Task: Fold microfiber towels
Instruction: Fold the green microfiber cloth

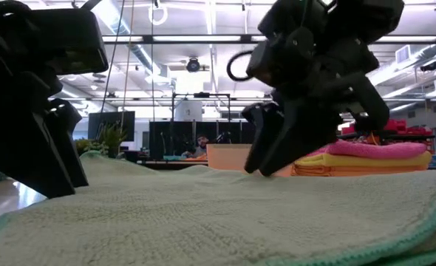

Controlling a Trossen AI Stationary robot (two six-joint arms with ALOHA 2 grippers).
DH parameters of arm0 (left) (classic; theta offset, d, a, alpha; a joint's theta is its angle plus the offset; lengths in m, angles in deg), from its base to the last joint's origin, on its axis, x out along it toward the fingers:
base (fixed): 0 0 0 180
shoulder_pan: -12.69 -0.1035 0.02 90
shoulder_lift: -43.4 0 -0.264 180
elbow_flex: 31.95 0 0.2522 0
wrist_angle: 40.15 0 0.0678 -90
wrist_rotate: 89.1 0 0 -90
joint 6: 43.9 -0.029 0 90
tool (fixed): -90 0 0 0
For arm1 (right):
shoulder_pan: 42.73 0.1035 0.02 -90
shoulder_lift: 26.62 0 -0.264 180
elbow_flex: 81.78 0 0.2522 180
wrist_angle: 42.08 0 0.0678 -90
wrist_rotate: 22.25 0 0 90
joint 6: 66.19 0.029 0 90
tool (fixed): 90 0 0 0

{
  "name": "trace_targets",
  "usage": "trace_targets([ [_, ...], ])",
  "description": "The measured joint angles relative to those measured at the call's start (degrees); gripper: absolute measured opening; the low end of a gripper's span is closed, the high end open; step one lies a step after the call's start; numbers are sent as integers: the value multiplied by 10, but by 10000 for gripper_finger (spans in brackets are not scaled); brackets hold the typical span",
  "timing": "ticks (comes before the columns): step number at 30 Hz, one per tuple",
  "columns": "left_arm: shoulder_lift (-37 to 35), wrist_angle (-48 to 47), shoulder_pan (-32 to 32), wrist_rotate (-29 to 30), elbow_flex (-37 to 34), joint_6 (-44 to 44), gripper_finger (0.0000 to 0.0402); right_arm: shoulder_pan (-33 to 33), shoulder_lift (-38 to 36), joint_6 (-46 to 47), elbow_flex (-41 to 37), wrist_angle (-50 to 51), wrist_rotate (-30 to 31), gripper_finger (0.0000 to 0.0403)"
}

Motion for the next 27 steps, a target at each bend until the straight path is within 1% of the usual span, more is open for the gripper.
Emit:
trace_targets([
  [6, 1, 0, 0, -2, 0, 1, 211, -6, 10, 13, -27, -34, 5, 149],
  [10, 1, -1, 0, -5, -1, 1, 211, -7, 20, 26, -28, -41, 7, 149],
  [19, 1, -11, -6, -9, 0, -1, 194, -5, 30, 60, -27, -37, 8, 149],
  [23, 1, -19, -6, -11, 0, -2, 175, -5, 31, 76, -26, -21, 9, 130],
  [27, 1, -27, -7, -10, 0, -2, 145, -3, 31, 81, -27, -18, 13, 92],
])
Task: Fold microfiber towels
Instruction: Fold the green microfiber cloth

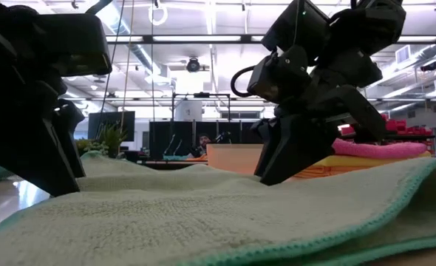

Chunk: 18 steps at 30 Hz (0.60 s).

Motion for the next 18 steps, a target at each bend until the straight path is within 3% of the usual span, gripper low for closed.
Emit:
trace_targets([
  [5, 6, -5, 0, 5, 0, 0, 93, 4, 0, 2, 0, 0, -2, 45],
  [11, 17, 0, 0, 18, 2, 1, 16, 12, -3, 19, -1, -1, 15, 40],
  [18, -36, -28, 0, 8, -6, -33, 12, 19, -82, 15, -6, 41, 22, 39],
])
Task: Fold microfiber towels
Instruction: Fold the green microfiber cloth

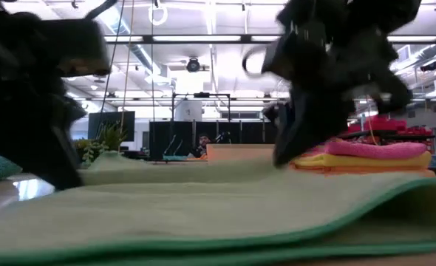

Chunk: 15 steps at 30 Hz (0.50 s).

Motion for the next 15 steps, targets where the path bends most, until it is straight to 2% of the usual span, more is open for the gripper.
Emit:
trace_targets([
  [4, -59, 1, 5, -1, 1, -42, 12, 1, -61, -2, 1, 22, 13, 39],
  [9, -116, 4, 3, 33, 1, -78, 12, 10, -133, 11, 3, 17, 12, 39],
  [12, -125, 5, 3, 36, 3, -79, 12, 26, -133, 23, 3, 16, 7, 41],
  [15, -112, 2, 3, 35, 3, -70, 12, 42, -90, 16, 3, -12, 13, 51],
])
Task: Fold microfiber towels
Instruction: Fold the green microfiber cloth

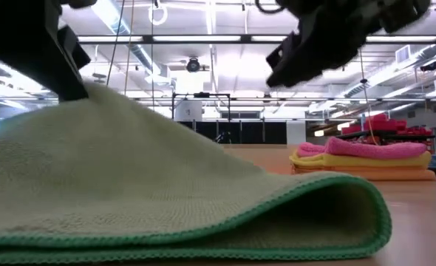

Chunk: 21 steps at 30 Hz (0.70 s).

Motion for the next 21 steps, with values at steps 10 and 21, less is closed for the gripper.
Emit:
trace_targets([
  [10, 35, -4, 0, -18, 0, 28, 12, -31, 103, 14, 1, -50, -13, 189],
  [21, 35, -5, 0, -17, 1, 41, 11, -53, 172, -26, 1, -140, -46, 232],
])
